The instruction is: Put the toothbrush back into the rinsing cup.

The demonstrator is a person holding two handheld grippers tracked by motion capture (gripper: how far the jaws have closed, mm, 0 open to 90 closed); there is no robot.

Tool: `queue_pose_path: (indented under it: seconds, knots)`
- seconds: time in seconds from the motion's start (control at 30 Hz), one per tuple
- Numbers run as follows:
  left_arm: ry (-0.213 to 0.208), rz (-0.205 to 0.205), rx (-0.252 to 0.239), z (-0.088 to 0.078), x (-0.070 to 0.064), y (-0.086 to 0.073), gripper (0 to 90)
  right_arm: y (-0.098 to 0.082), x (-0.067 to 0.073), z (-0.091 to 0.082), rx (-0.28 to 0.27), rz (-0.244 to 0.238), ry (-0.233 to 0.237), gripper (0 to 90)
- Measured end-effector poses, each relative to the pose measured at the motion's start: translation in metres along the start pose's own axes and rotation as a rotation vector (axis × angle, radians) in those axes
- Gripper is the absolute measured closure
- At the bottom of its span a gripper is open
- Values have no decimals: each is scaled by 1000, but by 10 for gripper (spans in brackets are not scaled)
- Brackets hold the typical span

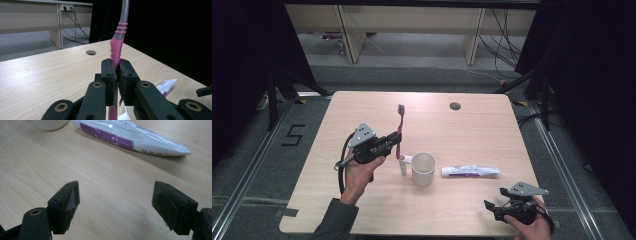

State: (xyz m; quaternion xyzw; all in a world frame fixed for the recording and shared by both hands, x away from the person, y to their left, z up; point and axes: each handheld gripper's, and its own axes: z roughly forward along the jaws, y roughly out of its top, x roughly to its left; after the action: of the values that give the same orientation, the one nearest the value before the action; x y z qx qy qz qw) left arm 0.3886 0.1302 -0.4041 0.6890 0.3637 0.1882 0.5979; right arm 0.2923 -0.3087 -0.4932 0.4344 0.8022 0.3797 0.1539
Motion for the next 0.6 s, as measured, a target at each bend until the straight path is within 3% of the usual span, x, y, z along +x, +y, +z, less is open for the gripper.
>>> queue_pose_path:
  seconds: [0.43, 0.5, 0.53, 0.6]
  knots:
    - [4, -3, -7, 11, 3, -6, 829, 0, 1, 0, 2, -4, 7, 230]
    - [3, 0, -6, 12, 2, -10, 829, 0, 3, 0, 8, 24, 16, 230]
    - [-1, 4, -3, 13, 3, -11, 829, 0, 1, 0, 1, -5, 9, 230]
    - [2, 6, 1, 13, 2, -12, 829, 0, 1, 0, 0, -6, 5, 230]
